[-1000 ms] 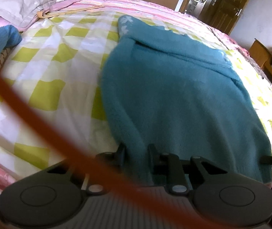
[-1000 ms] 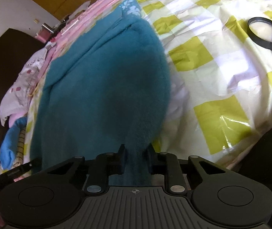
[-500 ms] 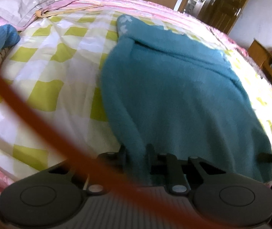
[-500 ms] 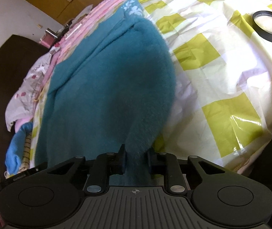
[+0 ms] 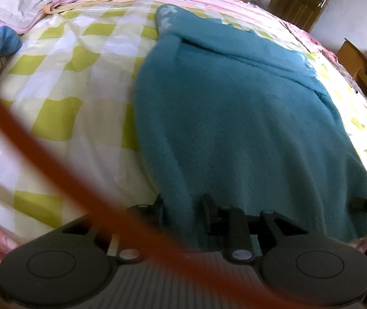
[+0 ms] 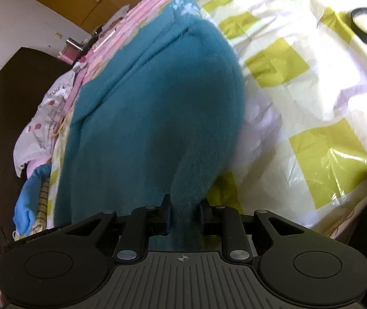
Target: Fold small clothes
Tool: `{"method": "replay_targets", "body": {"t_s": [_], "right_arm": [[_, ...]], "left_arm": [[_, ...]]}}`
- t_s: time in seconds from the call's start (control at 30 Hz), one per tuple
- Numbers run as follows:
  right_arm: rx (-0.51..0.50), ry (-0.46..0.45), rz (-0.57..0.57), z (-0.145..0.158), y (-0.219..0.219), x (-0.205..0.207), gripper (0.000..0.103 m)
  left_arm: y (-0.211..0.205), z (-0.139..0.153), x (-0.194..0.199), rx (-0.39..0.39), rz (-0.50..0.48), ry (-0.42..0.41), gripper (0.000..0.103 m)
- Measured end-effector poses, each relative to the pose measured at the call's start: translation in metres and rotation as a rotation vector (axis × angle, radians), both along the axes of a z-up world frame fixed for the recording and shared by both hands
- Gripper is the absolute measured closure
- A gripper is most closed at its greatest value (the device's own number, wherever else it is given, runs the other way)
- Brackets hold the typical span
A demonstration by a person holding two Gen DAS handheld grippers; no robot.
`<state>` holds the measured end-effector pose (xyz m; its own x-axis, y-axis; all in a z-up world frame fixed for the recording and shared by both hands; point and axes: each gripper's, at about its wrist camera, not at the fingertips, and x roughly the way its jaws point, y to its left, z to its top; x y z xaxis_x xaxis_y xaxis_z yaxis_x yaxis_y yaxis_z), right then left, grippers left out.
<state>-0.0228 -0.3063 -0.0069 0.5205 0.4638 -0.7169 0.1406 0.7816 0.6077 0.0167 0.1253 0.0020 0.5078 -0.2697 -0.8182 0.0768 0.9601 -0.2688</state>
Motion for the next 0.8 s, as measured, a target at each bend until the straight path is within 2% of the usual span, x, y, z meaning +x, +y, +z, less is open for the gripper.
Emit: {"method": "replay_targets", "body": {"t_s": [0.13,0.2,0.33,0.5,0.63,0.8], "right_arm": [[0.038,-0.014,-0.006,0.002,-0.002,0.000,0.084],[0.080,-0.045,-0.016,0.006,-0.003,0.000,0.085],[0.207,-0.147,-0.042,0.025,-0.002,0.007,0.086],[0.326,-0.292,-0.097,0.051,-0.002,0.035,0.086],[0.337,-0.367,-0.156,0.062,-0.005,0.068,0.086],[0.307,-0.429,-0.252,0.072,-0.014,0.120,0.086]], "left_arm": [[0.008,0.004,0.004,-0.045,0.010,0.005,0.083],[0.011,0.012,0.007,-0.094,0.002,-0.007,0.084],[0.015,0.035,0.021,-0.218,0.003,-0.072,0.085],[0.023,0.058,0.058,-0.402,0.056,-0.202,0.085],[0.021,0.068,0.096,-0.424,0.090,-0.291,0.085],[0.025,0.072,0.152,-0.443,0.164,-0.362,0.085]]}}
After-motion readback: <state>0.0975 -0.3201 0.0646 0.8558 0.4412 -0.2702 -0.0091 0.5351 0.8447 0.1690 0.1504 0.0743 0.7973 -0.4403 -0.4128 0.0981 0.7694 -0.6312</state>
